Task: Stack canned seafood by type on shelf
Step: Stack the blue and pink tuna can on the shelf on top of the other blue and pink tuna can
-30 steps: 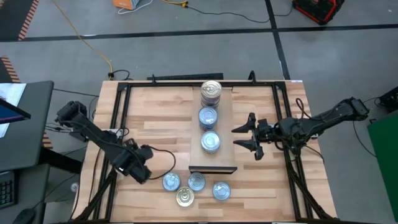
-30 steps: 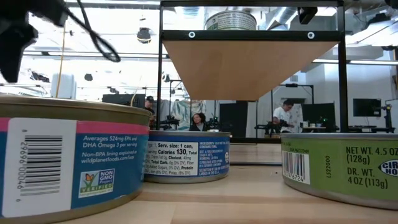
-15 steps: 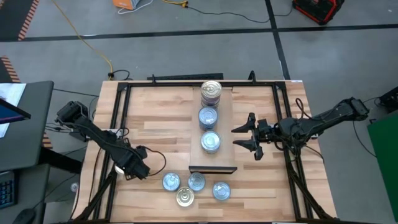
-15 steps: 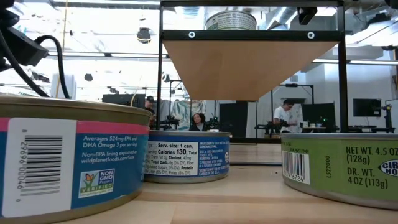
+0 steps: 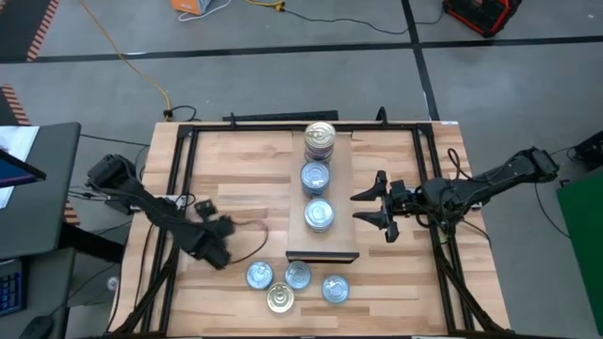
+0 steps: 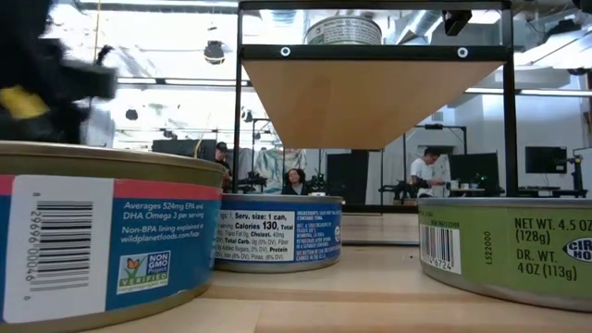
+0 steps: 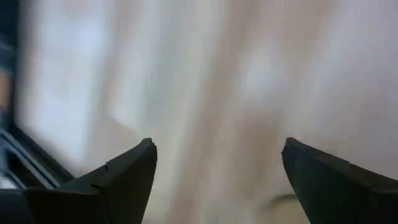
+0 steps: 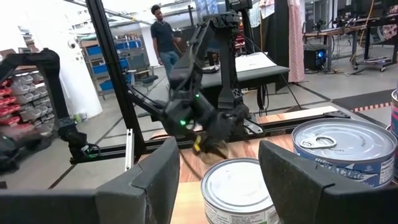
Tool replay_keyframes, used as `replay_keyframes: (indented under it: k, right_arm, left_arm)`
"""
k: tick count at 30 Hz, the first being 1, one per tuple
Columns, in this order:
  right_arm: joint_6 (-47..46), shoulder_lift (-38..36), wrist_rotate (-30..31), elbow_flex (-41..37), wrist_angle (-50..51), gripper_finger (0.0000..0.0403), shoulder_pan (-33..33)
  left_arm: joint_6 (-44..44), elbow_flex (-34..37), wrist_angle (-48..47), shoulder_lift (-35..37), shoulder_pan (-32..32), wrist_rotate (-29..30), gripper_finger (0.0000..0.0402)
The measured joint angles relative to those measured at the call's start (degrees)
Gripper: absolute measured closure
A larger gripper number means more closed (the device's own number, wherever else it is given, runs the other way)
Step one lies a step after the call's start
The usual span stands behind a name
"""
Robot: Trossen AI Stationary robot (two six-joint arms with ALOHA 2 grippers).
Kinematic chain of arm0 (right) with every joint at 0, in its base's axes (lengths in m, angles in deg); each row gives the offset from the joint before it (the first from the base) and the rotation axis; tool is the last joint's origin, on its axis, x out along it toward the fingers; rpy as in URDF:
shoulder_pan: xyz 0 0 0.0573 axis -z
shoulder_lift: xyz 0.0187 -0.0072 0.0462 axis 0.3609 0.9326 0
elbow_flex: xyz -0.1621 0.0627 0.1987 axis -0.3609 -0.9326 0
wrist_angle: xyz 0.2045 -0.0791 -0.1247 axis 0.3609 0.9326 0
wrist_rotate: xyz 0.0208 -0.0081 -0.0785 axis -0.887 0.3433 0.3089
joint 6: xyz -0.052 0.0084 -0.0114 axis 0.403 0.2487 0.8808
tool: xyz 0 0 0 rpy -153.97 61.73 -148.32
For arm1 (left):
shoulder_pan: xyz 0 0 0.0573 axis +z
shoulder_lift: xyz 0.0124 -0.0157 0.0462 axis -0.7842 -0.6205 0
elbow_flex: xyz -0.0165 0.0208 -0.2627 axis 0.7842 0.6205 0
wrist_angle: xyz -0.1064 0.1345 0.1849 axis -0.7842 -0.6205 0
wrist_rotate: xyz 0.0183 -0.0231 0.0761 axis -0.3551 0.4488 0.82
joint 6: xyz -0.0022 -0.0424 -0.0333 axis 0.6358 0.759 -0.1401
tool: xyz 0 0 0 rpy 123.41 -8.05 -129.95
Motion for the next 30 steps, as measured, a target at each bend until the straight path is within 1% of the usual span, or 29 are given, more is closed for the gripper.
replay_keyframes:
  k: [1,2,4,6,8,13,15,17,21,23,26,30]
  right_arm:
    - [0.0,0.0,0.0,0.0,-0.1,0.0159,0.0]
    - [0.0,0.0,0.0,0.0,-0.1,0.0159,0.0]
    - [0.0,0.0,0.0,0.0,-0.2,0.0159,0.0]
    - [0.0,0.0,0.0,0.0,0.1,0.0159,-0.2]
    - [0.0,0.0,0.0,0.0,0.4,0.0159,-0.2]
    - [0.0,0.0,0.0,0.0,0.8,0.0159,-0.2]
    - [-0.1,0.0,0.0,0.0,1.0,0.0159,-0.2]
    - [-0.5,0.0,0.0,0.0,1.1,0.0159,-0.2]
    - [-1.0,0.0,0.0,0.0,1.2,0.0159,-0.2]
    - [-1.5,0.0,0.0,0.0,1.1,0.0159,-0.1]
    - [-1.6,0.1,0.0,0.0,1.2,0.0159,-0.1]
    - [-1.6,0.1,0.0,0.0,1.2,0.0159,-0.1]
  left_arm:
    - [0.3,-0.1,0.8,0.5,0.7,5.0,0.0070]
    - [0.3,-0.4,1.9,0.8,1.6,8.7,0.0070]
    - [-0.2,-0.5,3.5,0.7,3.7,12.2,0.0070]
    - [-0.8,-0.6,3.9,0.3,5.9,12.9,0.0070]
    - [-0.5,-1.9,2.4,1.0,7.4,13.7,0.0070]
    - [-2.2,-7.2,-0.7,3.4,7.7,13.6,0.0070]
    - [-1.5,-9.5,-3.1,4.5,7.7,13.1,0.0070]
    - [1.7,-11.5,-5.7,5.8,7.8,10.3,0.0070]
    - [14.5,-13.0,-10.5,8.7,9.9,-0.5,0.0070]
    - [20.2,-12.0,-12.1,10.4,10.3,-3.8,0.0070]
    - [26.0,-10.7,-12.2,13.6,10.6,-4.6,0.0070]
    - [28.9,-10.4,-11.5,17.8,11.9,-2.0,0.0067]
